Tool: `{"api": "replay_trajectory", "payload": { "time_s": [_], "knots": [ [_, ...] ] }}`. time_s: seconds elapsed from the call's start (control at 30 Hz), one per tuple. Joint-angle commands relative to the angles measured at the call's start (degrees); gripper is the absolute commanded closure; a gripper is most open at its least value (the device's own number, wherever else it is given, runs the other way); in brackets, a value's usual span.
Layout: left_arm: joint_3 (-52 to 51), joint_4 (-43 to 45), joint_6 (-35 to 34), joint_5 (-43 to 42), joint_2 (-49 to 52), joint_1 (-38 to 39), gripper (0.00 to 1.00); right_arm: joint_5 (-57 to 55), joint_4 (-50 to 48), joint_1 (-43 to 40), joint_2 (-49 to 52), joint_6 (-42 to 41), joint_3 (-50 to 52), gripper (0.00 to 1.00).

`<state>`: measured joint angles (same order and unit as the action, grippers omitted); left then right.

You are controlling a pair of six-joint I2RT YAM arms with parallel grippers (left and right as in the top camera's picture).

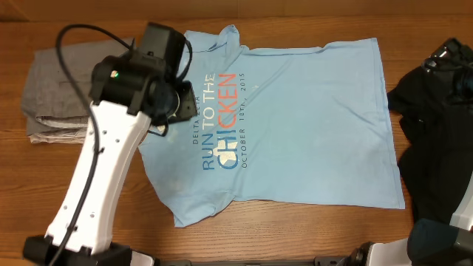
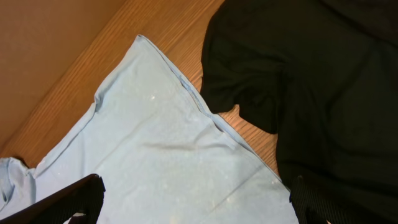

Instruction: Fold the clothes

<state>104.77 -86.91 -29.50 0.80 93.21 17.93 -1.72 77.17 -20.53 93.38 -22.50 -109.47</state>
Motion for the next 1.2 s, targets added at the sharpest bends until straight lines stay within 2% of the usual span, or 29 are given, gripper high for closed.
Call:
{"api": "replay_trajectory", "payload": {
  "time_s": [0.0,0.1,0.23,0.4,0.63,0.77,0.83,0.93,1.07,1.17],
  "knots": [
    [-1.0,-4.3,-0.3,-2.4,1.4,1.0,0.96,-0.1,-0.1,0.2,-0.6,-0.4,-0.4,0.00],
    [-3.0,-7.2,-1.4,-0.2,-0.7,5.3,0.96,-0.1,-0.1,0.2,-0.6,-0.4,-0.4,0.00],
    [-9.9,-8.0,-12.8,5.0,-8.2,15.1,0.96,-0.1,-0.1,0.2,-0.6,-0.4,-0.4,0.00],
    [-22.8,-7.1,-21.6,3.6,-15.0,23.1,0.96,-0.1,-0.1,0.2,-0.6,-0.4,-0.4,0.00],
    [-40.9,1.2,-20.4,-5.4,-17.1,24.1,0.96,-0.1,-0.1,0.2,-0.6,-0.4,-0.4,0.00],
    [-48.7,5.9,-19.3,-6.6,-17.1,24.1,0.96,-0.1,-0.1,0.2,-0.6,-0.4,-0.4,0.00],
    [-51.4,8.1,-16.6,-6.1,-17.1,24.1,0.96,-0.1,-0.1,0.2,-0.6,-0.4,-0.4,0.00],
    [-54.8,13.0,-12.7,-6.1,-17.1,24.1,0.87,-0.1,-0.1,0.2,-0.6,-0.5,-0.4,0.00],
    [-59.2,19.4,-7.5,-5.7,-17.1,24.1,0.63,-0.1,-0.1,0.2,-0.6,-0.4,-0.4,0.00],
    [-64.2,25.7,-4.2,-4.0,-17.1,24.1,0.51,-0.1,-0.1,0.2,-0.6,-0.4,-0.4,0.00]
  ]
}}
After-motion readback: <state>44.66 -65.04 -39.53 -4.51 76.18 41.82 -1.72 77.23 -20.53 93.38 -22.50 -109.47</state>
